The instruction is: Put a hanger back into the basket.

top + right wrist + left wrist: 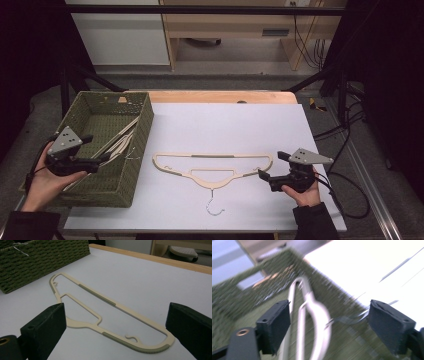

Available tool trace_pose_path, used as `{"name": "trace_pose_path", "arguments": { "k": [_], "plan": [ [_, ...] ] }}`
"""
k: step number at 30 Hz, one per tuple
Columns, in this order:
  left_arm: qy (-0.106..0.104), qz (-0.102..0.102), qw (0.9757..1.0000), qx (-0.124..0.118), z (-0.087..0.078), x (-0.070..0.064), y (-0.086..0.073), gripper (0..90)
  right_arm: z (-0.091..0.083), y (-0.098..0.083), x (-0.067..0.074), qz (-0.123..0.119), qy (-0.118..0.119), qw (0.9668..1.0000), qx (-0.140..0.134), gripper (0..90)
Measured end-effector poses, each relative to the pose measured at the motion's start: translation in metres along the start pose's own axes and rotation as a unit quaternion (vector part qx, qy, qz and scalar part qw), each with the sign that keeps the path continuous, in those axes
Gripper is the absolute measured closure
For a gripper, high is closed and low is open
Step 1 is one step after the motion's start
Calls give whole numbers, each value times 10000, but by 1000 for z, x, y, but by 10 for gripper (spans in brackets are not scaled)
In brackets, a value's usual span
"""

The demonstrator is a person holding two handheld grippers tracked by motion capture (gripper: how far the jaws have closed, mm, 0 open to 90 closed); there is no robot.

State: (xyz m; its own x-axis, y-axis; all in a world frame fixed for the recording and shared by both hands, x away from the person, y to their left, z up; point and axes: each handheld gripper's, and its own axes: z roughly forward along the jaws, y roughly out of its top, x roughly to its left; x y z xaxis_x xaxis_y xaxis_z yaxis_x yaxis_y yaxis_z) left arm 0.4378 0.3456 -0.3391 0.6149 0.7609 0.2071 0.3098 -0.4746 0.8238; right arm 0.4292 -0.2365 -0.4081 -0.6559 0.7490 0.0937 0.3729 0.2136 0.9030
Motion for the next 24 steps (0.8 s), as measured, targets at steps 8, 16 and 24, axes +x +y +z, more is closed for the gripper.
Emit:
{"name": "trace_pose_path", "arguments": {
  "k": [8,16,24],
  "plan": [
    [-507,-307,9953,-770,14,-57,20,110,7,2,8,-81,184,9998,45,59],
    [-864,-248,9916,-933,36,-107,21,101,14,1,14,-125,283,9995,119,77],
    [-1117,-163,9908,-741,59,-140,14,96,21,0,20,-240,424,9985,260,87]
  ]
}}
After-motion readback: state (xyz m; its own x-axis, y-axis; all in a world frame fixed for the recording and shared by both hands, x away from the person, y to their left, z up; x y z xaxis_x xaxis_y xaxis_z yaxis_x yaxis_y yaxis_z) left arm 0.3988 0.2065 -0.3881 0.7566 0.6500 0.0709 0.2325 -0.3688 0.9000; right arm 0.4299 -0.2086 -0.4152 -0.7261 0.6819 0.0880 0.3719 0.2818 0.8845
